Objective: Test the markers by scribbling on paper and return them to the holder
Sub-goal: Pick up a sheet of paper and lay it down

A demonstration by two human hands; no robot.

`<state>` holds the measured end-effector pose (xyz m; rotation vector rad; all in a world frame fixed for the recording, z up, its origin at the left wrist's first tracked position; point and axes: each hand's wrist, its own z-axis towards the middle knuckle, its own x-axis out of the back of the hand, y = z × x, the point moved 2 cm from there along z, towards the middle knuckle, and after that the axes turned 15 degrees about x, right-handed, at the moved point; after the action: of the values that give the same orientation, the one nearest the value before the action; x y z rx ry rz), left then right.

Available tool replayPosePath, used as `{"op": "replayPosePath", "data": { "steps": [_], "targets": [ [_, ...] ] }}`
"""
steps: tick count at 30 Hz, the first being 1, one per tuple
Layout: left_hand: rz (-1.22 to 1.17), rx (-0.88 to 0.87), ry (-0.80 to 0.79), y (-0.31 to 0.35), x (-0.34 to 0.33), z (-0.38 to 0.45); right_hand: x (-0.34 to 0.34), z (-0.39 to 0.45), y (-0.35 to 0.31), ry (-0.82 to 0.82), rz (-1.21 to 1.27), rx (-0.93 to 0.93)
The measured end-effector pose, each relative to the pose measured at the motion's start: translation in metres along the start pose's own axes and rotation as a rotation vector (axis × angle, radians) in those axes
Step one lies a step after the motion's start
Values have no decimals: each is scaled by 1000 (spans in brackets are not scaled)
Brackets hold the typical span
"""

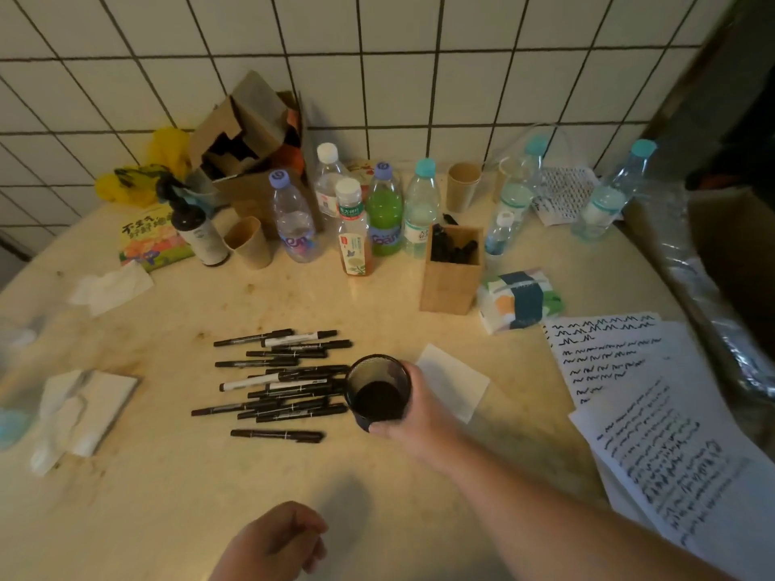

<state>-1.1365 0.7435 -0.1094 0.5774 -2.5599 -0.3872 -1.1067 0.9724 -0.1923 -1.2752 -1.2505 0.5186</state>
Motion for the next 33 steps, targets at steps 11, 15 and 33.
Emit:
{"op": "replayPosePath", "data": {
  "steps": [11,15,33],
  "targets": [
    [135,-33,-137,16,-21,22,29,-47,26,60,-299,13],
    [175,-113,-171,32,-40,39,86,-95,47,121,-400,-137],
    [64,-174,-117,91,-253,-44,368,-240,228,232,-599,-581]
  ]
}}
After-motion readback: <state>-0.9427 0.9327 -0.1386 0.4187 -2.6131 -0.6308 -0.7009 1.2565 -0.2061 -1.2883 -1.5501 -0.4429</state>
